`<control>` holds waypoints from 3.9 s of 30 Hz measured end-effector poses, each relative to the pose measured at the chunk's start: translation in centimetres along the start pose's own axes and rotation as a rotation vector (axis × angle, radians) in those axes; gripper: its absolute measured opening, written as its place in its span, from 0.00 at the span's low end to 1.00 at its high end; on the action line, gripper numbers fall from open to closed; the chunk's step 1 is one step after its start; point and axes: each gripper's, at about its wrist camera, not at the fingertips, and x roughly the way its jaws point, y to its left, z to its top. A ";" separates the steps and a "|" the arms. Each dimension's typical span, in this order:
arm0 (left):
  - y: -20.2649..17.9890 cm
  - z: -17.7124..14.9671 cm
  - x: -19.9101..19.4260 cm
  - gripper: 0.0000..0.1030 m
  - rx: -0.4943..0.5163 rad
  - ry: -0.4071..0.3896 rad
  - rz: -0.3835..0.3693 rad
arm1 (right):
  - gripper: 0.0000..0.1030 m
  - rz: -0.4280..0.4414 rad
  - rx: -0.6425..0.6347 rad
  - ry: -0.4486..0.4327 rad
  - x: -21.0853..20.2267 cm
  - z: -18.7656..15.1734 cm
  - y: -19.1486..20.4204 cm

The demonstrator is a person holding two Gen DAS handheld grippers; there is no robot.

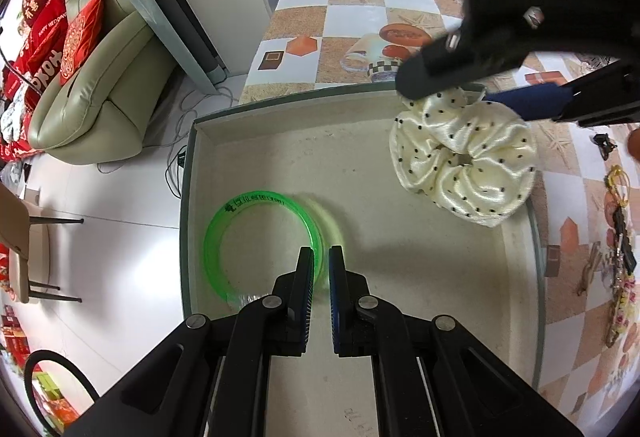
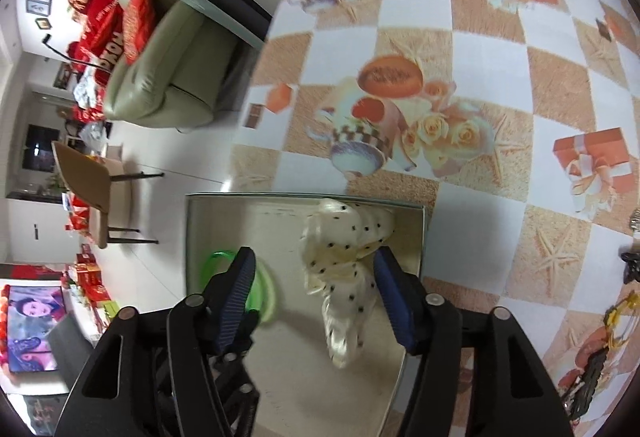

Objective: Organize jewelry
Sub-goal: 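Carry the scrunchie and bangle over the white tray while both grippers open to drop them, then grasp the beige claw clip with the left gripper while the right gripper grasps the beaded bracelet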

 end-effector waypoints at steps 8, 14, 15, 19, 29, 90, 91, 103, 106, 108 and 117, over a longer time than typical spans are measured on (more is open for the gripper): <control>-0.2 -0.6 -1.4 0.11 -0.029 0.009 0.008 | 0.68 0.004 0.030 -0.060 -4.2 -2.2 -0.8; -0.3 -1.0 -2.3 0.11 -0.043 0.018 0.006 | 0.72 -0.004 0.050 -0.072 -6.3 -4.1 -2.2; -0.3 -1.0 -2.4 0.11 -0.045 0.020 0.004 | 0.73 -0.006 0.050 -0.071 -6.6 -4.4 -2.4; -0.7 -1.1 -2.9 0.18 -0.055 0.028 0.003 | 0.75 -0.022 0.048 -0.076 -8.2 -5.6 -3.5; -2.6 -1.4 -5.0 1.00 -0.059 0.011 0.042 | 0.80 -0.054 0.130 -0.106 -12.2 -8.8 -8.6; -24.1 -2.7 -0.9 0.42 0.441 0.085 -0.198 | 0.30 -0.468 0.333 0.036 -8.1 -20.7 -21.2; -24.2 -2.8 -0.9 0.35 0.440 0.088 -0.208 | 0.21 -0.469 0.327 0.036 -8.1 -20.6 -21.0; -22.3 -2.7 -3.1 0.23 0.340 0.078 -0.288 | 0.09 -0.309 0.422 -0.058 -11.5 -21.4 -22.2; -21.1 -2.6 -4.4 0.23 0.315 0.063 -0.307 | 0.09 -0.281 0.435 -0.072 -12.9 -21.5 -22.8; -20.4 -2.5 -5.2 0.23 0.313 0.050 -0.313 | 0.09 -0.268 0.435 -0.083 -13.8 -21.6 -22.9; -17.4 -2.9 -8.3 0.23 0.275 0.011 -0.340 | 0.09 -0.223 0.417 -0.117 -16.7 -21.5 -21.3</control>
